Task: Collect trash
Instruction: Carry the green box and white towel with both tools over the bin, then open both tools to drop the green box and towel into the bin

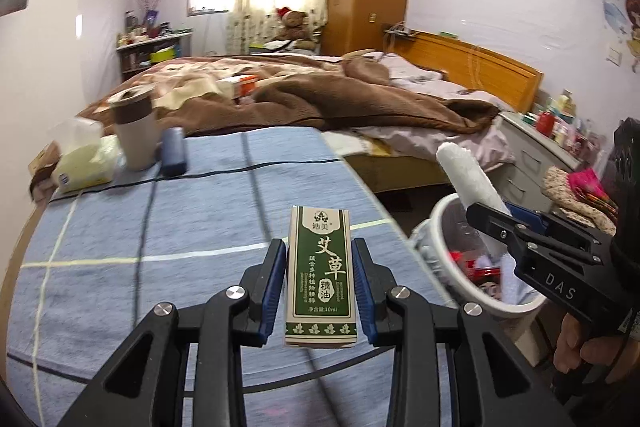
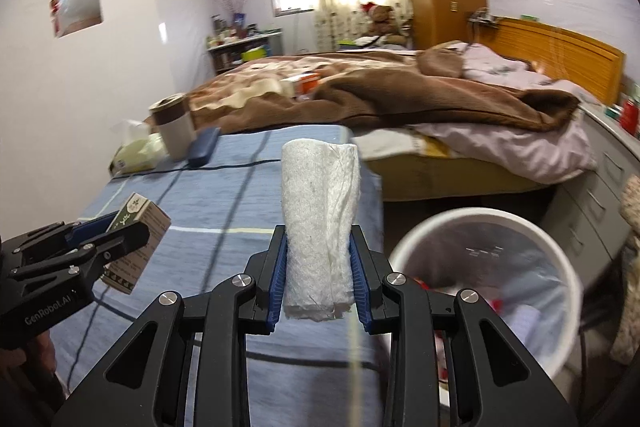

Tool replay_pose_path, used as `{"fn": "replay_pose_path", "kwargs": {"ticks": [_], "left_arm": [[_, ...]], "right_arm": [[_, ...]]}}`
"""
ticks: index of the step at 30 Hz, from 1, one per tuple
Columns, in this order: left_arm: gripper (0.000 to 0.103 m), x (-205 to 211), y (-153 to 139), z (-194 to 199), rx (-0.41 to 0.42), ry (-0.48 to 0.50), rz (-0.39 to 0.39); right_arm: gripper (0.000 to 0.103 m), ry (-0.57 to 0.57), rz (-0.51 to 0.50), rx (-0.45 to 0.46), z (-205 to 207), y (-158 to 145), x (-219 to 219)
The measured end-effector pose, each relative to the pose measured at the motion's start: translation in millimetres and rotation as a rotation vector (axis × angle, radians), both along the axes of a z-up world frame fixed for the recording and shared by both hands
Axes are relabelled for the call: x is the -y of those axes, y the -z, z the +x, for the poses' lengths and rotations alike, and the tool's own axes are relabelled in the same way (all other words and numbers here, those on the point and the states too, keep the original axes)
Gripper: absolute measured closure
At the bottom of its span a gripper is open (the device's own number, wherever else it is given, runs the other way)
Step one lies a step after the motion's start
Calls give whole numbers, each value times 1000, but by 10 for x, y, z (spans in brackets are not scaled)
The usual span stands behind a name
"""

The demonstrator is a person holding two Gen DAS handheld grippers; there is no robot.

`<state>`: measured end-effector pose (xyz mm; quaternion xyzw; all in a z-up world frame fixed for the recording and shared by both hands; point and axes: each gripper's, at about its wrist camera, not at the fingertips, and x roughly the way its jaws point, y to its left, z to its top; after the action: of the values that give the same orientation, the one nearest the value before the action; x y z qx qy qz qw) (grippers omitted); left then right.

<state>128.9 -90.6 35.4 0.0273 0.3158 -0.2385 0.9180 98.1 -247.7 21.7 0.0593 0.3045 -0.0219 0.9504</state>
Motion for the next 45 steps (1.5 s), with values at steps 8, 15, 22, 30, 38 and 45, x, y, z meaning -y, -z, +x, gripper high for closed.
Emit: {"fn": "replay_pose_path", "kwargs": {"ticks": [8, 15, 22, 30, 38, 45], "left_arm": [[69, 583, -37, -68, 4, 120, 2], [69, 1047, -9, -99, -18, 211, -3], [69, 1449, 105, -123, -45, 268, 14], [69, 1739, 242, -163, -79, 319, 32], [68, 1904, 317, -142, -116, 356, 13], [43, 1889, 320, -142, -117, 343, 2]], "right_arm": [[73, 126, -5, 7, -238, -23, 442], [73, 226, 1, -15, -338, 41, 766], [73, 282, 11, -61, -443, 181, 949], [73, 326, 16, -109, -467, 312, 1131], [72, 354, 8, -171, -424, 455, 1240], [34, 366, 10, -175, -444, 466, 1245]]}}
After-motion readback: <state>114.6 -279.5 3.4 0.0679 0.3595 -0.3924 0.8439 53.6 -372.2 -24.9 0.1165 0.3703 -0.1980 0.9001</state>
